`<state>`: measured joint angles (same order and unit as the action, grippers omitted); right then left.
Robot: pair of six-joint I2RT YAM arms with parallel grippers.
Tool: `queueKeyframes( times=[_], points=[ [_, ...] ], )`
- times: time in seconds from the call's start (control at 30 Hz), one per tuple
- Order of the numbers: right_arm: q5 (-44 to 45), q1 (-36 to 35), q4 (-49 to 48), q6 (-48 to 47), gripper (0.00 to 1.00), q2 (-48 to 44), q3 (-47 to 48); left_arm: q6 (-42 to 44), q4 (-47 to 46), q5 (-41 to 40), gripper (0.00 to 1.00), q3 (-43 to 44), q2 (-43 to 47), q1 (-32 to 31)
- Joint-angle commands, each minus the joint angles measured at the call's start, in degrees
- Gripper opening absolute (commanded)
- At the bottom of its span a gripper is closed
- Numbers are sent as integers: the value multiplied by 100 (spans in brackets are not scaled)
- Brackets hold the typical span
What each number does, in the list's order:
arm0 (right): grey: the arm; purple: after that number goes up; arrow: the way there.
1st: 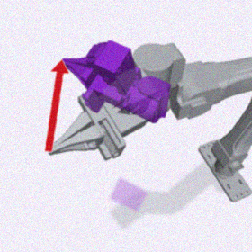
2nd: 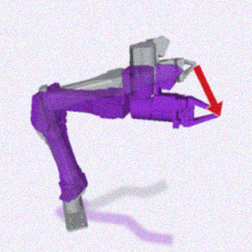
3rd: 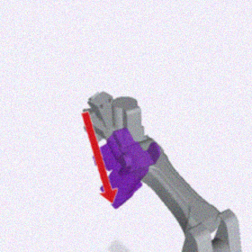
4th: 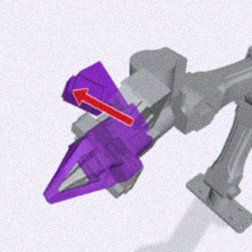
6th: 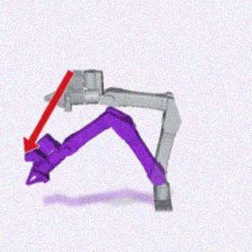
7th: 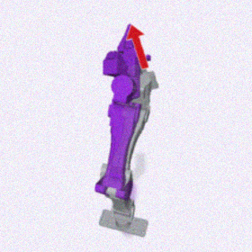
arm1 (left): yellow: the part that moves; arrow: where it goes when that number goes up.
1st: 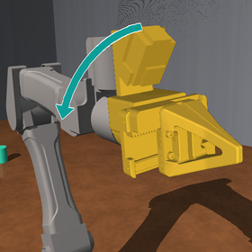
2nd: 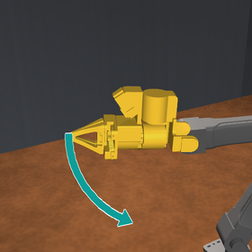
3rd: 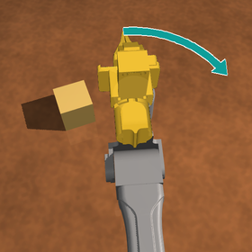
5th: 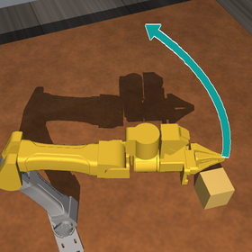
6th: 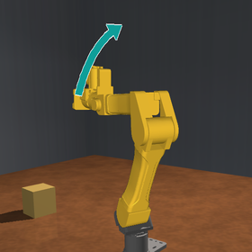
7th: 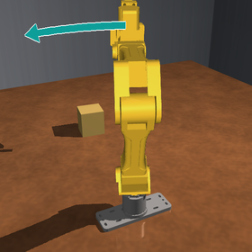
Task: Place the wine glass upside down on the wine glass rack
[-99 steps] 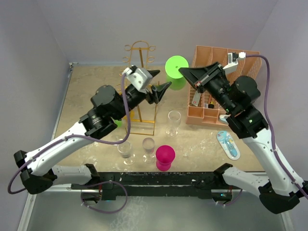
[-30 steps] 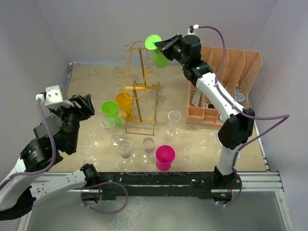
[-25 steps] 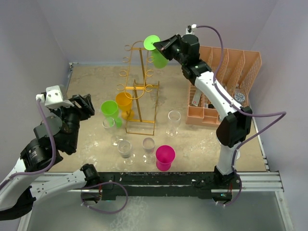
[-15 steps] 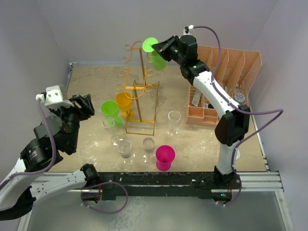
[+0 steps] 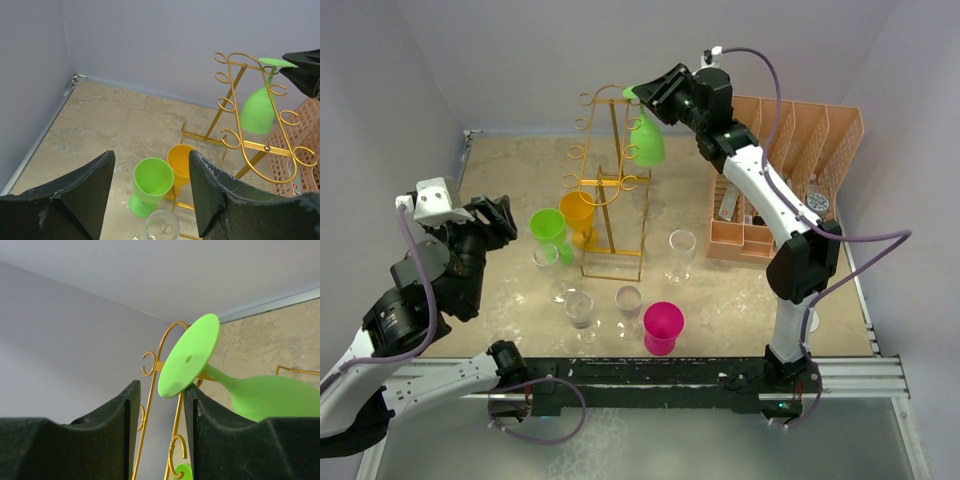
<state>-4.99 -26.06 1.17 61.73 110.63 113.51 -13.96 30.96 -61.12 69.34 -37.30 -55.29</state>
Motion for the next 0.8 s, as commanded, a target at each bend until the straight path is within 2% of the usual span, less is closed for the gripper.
queueKeyframes(
  times=[0.0, 0.37, 0.53, 0.77],
  points=[
    [-45, 5, 93, -355, 45, -165, 357, 44, -20, 45, 58, 109, -75, -26],
    [-77, 5, 445, -1184, 77, -505, 192, -178, 369, 434, 60, 177, -302, -26],
    [12, 5, 393, -1506, 81, -984, -137, -317, 447, 712, 61, 141, -453, -25],
    [554, 5, 304, -2011, 79, -2570, -1795, -907, 703, 690, 62, 60, -641, -25]
  ],
)
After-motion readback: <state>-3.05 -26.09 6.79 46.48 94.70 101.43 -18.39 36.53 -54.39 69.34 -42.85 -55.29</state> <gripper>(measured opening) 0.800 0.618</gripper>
